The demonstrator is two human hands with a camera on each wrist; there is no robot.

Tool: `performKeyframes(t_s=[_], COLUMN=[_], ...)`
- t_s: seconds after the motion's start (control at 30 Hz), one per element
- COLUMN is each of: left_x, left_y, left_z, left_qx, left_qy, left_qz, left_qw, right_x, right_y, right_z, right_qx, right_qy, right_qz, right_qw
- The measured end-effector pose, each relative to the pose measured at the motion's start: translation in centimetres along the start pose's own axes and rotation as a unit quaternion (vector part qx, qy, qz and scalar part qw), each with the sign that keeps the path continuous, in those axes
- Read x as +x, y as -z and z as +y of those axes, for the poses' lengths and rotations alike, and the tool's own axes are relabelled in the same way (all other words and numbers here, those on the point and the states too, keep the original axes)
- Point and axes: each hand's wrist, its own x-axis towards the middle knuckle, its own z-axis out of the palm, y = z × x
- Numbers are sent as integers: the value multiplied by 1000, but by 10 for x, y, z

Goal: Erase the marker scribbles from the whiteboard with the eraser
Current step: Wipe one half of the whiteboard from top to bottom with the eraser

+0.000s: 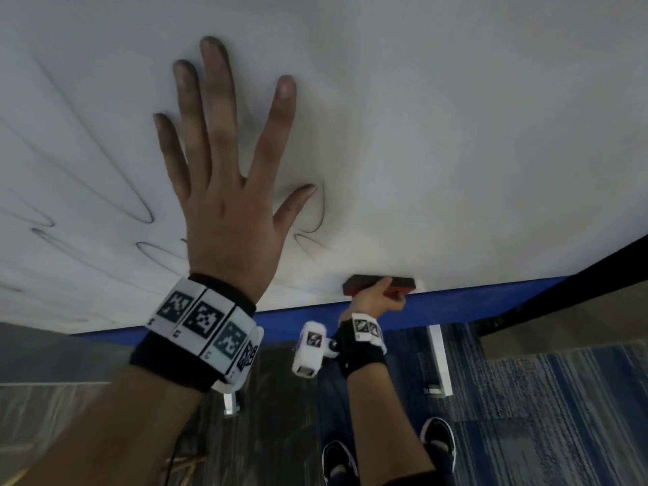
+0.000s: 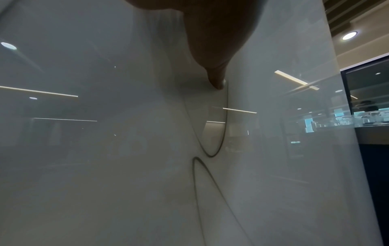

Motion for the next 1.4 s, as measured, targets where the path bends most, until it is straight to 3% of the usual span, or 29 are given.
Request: performKeyframes(t_s=[0.03, 0.1, 0.17, 0.23, 0.3, 0.4, 0.5, 0.57, 0.63, 0.73, 0.8, 0.83, 0.87, 0.9, 0.97, 1.0, 1.03, 1.07, 1.13, 1.23, 1.3, 1.4], left_x=[0, 0, -2, -5, -6, 0, 3, 1, 2, 5, 7, 14, 13, 21, 2, -9, -22, -24, -13, 17, 15, 8], left_y=[1, 4, 7, 15, 23, 32, 27, 24, 25, 37, 49, 57, 57, 70, 32, 19, 12, 5, 16, 75, 60, 60], left_z=[1, 4, 2, -4, -15, -36, -47, -44, -43, -51, -65, -74, -81, -92, -78, -65, -51, -45, -62, -92, -93, -85], left_qx=[-1, -10, -10, -14, -13, 5, 28, 27, 21, 7, 6, 14, 26, 39, 46, 42, 10, -6, -14, -9, -8, -18], left_qy=[2, 3, -5, -25, -44, -40, -38, -36, -42, -56, -96, -112, -122, -116, -103, -93, -64, -56, -88, -104, -105, -111], left_qz=[-1, -8, -14, -11, 10, 47, 60, 57, 51, 59, 68, 78, 98, 93, 39, 11, -36, -32, 33, 81, 71, 40], left_qw=[1000, 1000, 1000, 1000, 999, 998, 997, 997, 998, 997, 993, 990, 987, 988, 993, 995, 997, 998, 995, 991, 992, 993], right_x=[-24, -62, -66, -47, -21, -13, -43, -80, -126, -163, -152, -141, -129, -118, -111, -111, -115, -123, -148, -169, -162, -125], right_y=[1, 7, 11, 13, 17, 17, 3, -6, -13, -22, -22, -20, -13, -5, 5, 6, 3, -4, -17, -38, -42, -18], right_z=[-6, -14, -8, 1, 18, 37, 31, 21, 3, -17, -18, -13, -5, -1, 8, 9, 6, -2, -33, -83, -97, -72], right_qx=[-7, -27, -63, -63, -64, -63, -35, -2, -9, -55, -79, -81, -81, -74, -62, -59, -56, -50, -44, -60, -89, -217], right_qy=[62, 197, 253, 214, 125, -18, -9, 42, 127, 346, 442, 458, 439, 385, 251, 217, 218, 246, 376, 578, 646, 703], right_qz=[-56, -212, -270, -199, -118, -42, -28, -78, -173, -272, -272, -263, -249, -226, -188, -176, -167, -167, -191, -224, -214, -251], right_qw=[996, 957, 927, 954, 983, 997, 999, 996, 977, 896, 851, 845, 859, 892, 948, 958, 960, 953, 906, 782, 728, 629])
